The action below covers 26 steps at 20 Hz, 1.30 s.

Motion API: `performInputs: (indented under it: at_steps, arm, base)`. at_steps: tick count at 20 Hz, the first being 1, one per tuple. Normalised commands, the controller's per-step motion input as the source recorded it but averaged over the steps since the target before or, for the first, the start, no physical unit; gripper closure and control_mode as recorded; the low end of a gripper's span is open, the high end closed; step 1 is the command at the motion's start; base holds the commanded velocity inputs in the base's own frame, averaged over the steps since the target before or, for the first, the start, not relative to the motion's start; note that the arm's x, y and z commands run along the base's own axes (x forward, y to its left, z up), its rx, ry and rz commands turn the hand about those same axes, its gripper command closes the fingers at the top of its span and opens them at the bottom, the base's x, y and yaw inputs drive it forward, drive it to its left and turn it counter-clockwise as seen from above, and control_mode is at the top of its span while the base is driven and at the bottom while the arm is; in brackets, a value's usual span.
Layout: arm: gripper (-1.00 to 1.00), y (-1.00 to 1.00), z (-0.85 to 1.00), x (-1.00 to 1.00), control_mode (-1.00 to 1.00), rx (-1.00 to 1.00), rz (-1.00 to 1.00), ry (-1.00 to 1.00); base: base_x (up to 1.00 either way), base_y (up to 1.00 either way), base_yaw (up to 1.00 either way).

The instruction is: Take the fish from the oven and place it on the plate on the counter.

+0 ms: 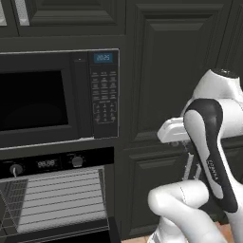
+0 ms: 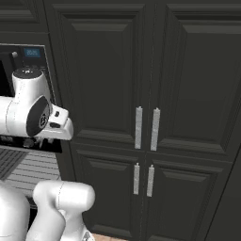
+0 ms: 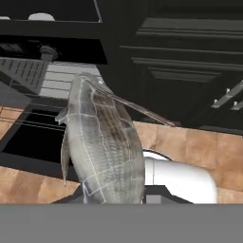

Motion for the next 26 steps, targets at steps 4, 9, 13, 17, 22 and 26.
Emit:
performInputs:
  at_steps: [4,9,13,17,22,26]
  arm:
    - [1.0,-0.34,0.02,-0.74,-1.0,-0.04,0.0,-0.27]
    - [1.0,-0.18,0.37,-0.51,-1.0,0.0,0.0,-0.21]
    - [1.0,-0.07,0.53,-0.32,-1.0,0.0,0.0,-0.09]
    - [1.0,-0.01,0.17,0.0,-1.0,0.0,0.0,0.0]
    - [1.0,0.0,0.0,0.0,-1.0,0.0,0.0,0.01]
    - [1.0,0.0,0.0,0.0,-1.0,0.0,0.0,0.01]
  base:
    - [0.0,0.0,0.0]
    - [0.0,0.0,0.0]
    - [0.0,0.0,0.0]
    - [0.0,0.0,0.0]
    - [0.0,0.0,0.0]
    - [0.0,0.0,0.0]
